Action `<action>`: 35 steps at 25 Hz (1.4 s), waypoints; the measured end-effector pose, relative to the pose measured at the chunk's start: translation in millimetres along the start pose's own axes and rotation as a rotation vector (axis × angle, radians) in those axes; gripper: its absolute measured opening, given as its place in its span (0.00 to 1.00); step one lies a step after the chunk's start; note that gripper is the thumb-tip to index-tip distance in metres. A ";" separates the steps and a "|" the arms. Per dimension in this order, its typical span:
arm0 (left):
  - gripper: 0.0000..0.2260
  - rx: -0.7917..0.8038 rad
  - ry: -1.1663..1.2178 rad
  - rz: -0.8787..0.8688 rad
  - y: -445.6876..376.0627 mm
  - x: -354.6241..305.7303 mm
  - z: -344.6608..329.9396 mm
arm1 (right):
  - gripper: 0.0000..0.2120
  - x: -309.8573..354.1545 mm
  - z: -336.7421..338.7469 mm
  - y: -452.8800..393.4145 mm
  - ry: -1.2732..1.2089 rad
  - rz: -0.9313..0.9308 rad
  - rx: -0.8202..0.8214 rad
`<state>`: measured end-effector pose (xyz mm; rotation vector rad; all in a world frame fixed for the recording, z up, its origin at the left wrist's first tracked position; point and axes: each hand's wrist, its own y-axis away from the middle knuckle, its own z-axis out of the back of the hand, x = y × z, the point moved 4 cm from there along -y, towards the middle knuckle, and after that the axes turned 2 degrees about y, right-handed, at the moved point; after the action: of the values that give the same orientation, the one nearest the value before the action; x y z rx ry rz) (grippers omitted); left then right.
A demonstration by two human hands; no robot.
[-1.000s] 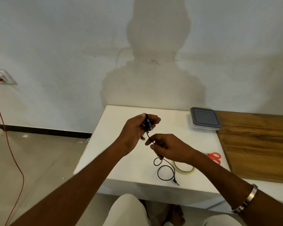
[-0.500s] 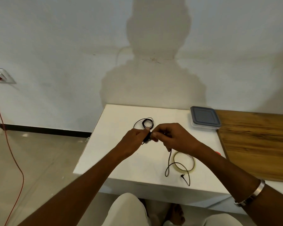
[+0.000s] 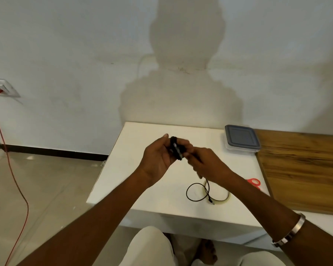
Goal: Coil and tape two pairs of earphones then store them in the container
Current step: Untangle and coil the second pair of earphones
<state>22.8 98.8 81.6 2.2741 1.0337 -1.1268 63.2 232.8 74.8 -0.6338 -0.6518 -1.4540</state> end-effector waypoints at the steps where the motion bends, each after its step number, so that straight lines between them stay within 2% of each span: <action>1: 0.21 0.000 0.027 -0.027 -0.8 -2.1 -0.3 | 0.10 0.0 -6.8 1.6 -0.026 -0.004 0.043; 3: 0.21 -0.040 0.014 -0.057 -2.9 -2.7 2.9 | 0.10 2.6 -17.6 5.2 -0.091 -0.012 0.118; 4: 0.20 -0.077 -0.073 -0.077 -4.7 -1.2 8.4 | 0.11 4.7 -20.4 6.9 -0.109 -0.013 0.153; 6: 0.21 -0.150 -0.410 -0.101 -6.8 2.7 20.4 | 0.11 9.3 -21.1 9.9 -0.088 0.014 0.223; 8: 0.23 -0.140 -0.684 -0.061 -6.2 7.8 26.1 | 0.10 13.3 -19.4 11.4 -0.058 0.076 0.260; 10: 0.18 -0.117 -0.837 0.006 -1.6 11.0 25.4 | 0.08 15.0 -12.6 10.1 -0.060 0.130 0.209; 13: 0.24 -0.038 -0.994 0.083 6.6 13.5 20.4 | 0.07 9.8 1.7 3.5 0.007 0.164 0.083; 16: 0.28 0.100 -0.971 0.161 8.9 17.7 21.4 | 0.05 2.5 15.5 -2.4 0.000 0.115 -0.090; 18: 0.29 0.133 -0.821 0.204 8.9 17.5 17.1 | 0.06 -2.9 21.5 -4.7 -0.026 0.088 -0.163; 22: 0.23 0.120 -0.215 0.157 4.8 4.7 -0.3 | 0.09 -10.7 12.2 -1.1 0.067 0.092 -0.098; 24: 0.25 0.115 -0.088 0.115 0.3 0.7 -1.9 | 0.14 -11.0 1.1 2.4 0.054 0.058 -0.037; 26: 0.25 0.091 -0.121 0.084 -2.1 0.7 -0.3 | 0.15 -6.9 -11.9 6.5 0.032 0.048 0.032; 31: 0.24 0.000 -0.268 0.019 -3.2 8.9 18.5 | 0.09 4.9 -21.1 19.3 -0.101 0.049 0.306; 35: 0.24 -0.010 -0.488 0.114 2.4 20.2 28.6 | 0.08 21.4 -3.7 21.1 -0.142 0.074 0.361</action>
<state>18.2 88.4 48.4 1.8775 0.7034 -1.5160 84.6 216.0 88.1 -0.4743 -0.9657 -1.1902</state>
